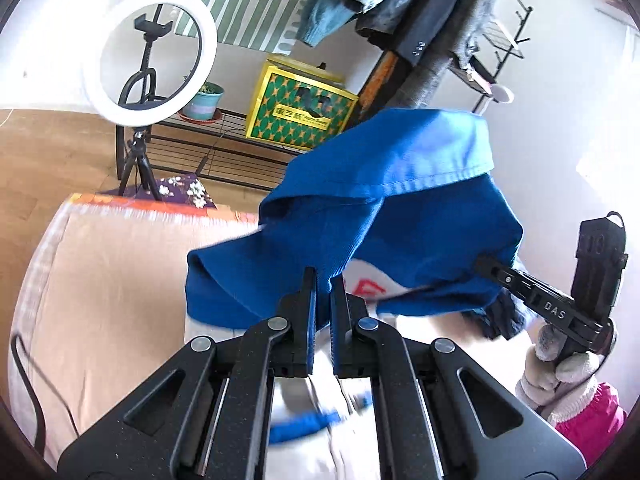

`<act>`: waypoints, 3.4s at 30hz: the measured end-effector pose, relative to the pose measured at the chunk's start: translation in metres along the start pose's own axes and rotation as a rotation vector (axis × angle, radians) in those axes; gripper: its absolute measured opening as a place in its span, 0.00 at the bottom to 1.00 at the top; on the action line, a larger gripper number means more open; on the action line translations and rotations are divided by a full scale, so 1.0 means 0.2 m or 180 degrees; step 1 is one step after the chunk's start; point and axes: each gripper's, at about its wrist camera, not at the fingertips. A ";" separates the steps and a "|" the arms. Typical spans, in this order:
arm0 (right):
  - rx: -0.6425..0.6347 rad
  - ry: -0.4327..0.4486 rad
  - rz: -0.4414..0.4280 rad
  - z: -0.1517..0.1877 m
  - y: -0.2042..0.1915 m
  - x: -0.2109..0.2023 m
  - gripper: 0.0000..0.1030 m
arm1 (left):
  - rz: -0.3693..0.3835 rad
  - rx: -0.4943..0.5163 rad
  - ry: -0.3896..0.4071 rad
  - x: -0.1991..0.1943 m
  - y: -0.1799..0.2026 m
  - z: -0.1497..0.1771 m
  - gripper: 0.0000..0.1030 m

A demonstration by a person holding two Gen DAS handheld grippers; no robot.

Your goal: Fold large clothes

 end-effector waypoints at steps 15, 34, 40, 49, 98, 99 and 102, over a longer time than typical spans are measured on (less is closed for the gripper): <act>-0.0111 -0.0321 -0.0077 0.66 -0.13 -0.59 0.02 | -0.0078 -0.0066 -0.0316 -0.54 0.01 0.75 0.03; -0.0497 -0.0440 0.0042 0.89 -0.11 -1.14 0.30 | -0.0151 0.0175 -0.0247 -1.26 -0.03 0.91 0.16; -0.0528 0.0114 0.0050 0.63 -0.12 -1.57 0.39 | -0.0161 0.0151 0.0257 -1.77 0.00 0.62 0.29; -0.0392 0.0732 0.0097 0.29 -0.09 -1.96 0.48 | -0.0167 0.0108 0.0685 -2.26 0.05 0.20 0.34; 0.0702 -0.1053 -0.0398 1.05 0.12 -0.65 0.05 | 0.0284 -0.1478 -0.0814 -0.46 -0.47 0.81 0.01; 0.0678 -0.1052 -0.0373 1.04 0.12 -0.65 0.02 | 0.0344 -0.1516 -0.0797 -0.47 -0.45 0.80 0.00; 0.0655 -0.0917 -0.0401 0.92 0.14 -0.71 0.01 | 0.0224 -0.1249 -0.0794 -0.56 -0.38 0.78 0.00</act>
Point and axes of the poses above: each gripper's, at about its wrist camera, not at the fingertips, and x roughly the way its jaws point, y to its right, z to its underside, and after that the axes turned 13 degrees about y, right-handed
